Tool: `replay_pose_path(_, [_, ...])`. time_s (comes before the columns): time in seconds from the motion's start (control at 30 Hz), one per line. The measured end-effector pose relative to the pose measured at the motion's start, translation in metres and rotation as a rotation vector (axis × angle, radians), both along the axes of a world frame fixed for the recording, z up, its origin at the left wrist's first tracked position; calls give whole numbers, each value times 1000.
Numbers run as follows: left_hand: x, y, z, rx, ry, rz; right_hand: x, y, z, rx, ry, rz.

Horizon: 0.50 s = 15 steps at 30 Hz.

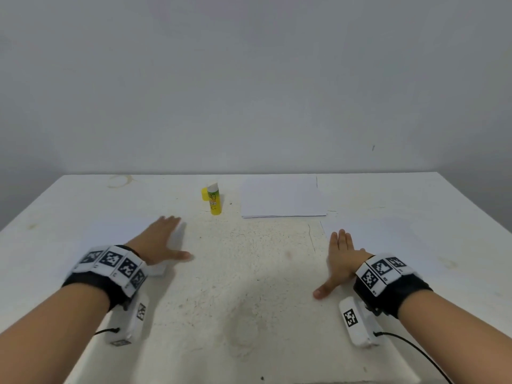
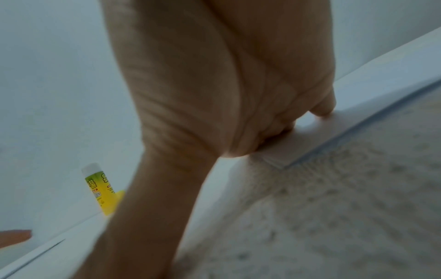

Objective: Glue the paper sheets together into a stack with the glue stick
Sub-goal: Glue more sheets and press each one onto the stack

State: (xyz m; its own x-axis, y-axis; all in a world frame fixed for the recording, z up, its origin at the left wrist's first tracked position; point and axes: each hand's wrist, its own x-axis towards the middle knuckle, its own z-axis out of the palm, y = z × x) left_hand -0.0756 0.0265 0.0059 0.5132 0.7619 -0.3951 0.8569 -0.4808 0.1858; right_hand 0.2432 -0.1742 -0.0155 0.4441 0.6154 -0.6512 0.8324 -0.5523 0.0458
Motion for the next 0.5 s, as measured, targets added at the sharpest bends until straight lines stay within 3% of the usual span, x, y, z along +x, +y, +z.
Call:
replay_pose_path(0.13, [-27, 8, -11, 29, 231, 64, 0, 0, 0, 3, -8, 3])
replay_pose_path(0.43, [-34, 15, -15, 98, 290, 1, 0, 1, 0, -13, -10, 4])
replay_pose_path(0.5, [-36, 17, -14, 133, 229, 25, 0, 1, 0, -13, -13, 7])
